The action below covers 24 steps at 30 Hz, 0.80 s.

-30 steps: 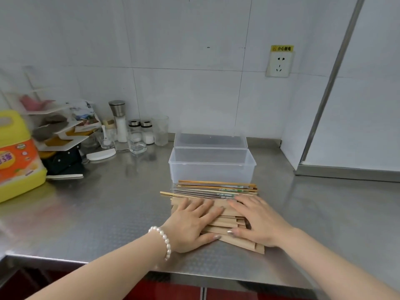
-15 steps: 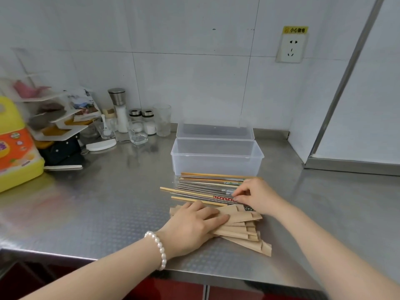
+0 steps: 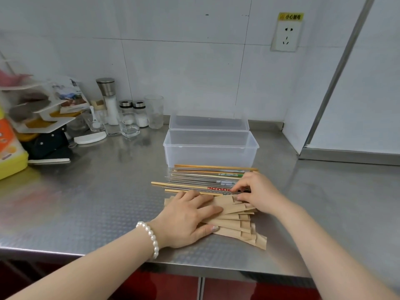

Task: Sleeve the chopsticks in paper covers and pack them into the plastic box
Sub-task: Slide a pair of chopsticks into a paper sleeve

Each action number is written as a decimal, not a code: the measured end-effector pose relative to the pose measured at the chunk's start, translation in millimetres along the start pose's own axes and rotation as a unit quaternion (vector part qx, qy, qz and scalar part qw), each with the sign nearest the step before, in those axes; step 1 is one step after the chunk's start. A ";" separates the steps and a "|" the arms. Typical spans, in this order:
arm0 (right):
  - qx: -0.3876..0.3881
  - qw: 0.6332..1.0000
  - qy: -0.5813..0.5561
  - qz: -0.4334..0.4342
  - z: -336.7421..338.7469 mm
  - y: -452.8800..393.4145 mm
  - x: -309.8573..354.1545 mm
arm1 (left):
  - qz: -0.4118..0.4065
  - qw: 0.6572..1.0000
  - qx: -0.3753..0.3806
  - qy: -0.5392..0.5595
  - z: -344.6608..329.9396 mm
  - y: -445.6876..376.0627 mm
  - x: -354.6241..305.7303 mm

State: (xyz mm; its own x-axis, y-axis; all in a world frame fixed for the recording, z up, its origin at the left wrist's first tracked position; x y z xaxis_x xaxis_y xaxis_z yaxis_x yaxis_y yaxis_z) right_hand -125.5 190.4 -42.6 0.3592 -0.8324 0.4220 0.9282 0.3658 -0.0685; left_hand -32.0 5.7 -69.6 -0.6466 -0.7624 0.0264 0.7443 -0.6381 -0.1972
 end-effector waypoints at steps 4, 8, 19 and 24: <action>-0.020 0.998 -0.046 -0.028 5.7 6.2 -11.3 | 0.003 1.000 0.016 0.008 6.3 -4.5 0.5; -0.024 0.998 -0.052 -0.034 4.3 12.4 -16.6 | 0.072 0.994 0.012 0.076 12.8 -21.5 3.5; -0.044 0.997 -0.056 -0.042 -3.2 20.2 -22.4 | 0.126 0.989 -0.080 0.012 1.8 -33.5 -17.4; -0.060 0.996 -0.059 -0.040 4.2 23.6 -16.3 | 0.130 0.983 -0.129 0.000 -0.7 -29.7 -17.1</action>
State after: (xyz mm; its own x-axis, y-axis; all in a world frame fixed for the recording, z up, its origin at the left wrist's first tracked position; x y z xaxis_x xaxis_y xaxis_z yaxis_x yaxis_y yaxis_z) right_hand -109.9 214.3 -47.3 0.2756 -0.7998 0.5332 0.9610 0.2417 -0.1342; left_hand -43.1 37.8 -64.9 -0.4407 -0.8958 -0.0580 0.8173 -0.3737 -0.4385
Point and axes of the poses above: each hand's wrist, its own y-axis away from the middle knuckle, its own z-axis out of the back of the hand, x = y × z, the point moved 3 cm from there along -y, towards the middle knuckle, and after that the axes turned 8 degrees about -z, right-handed, at the moved point
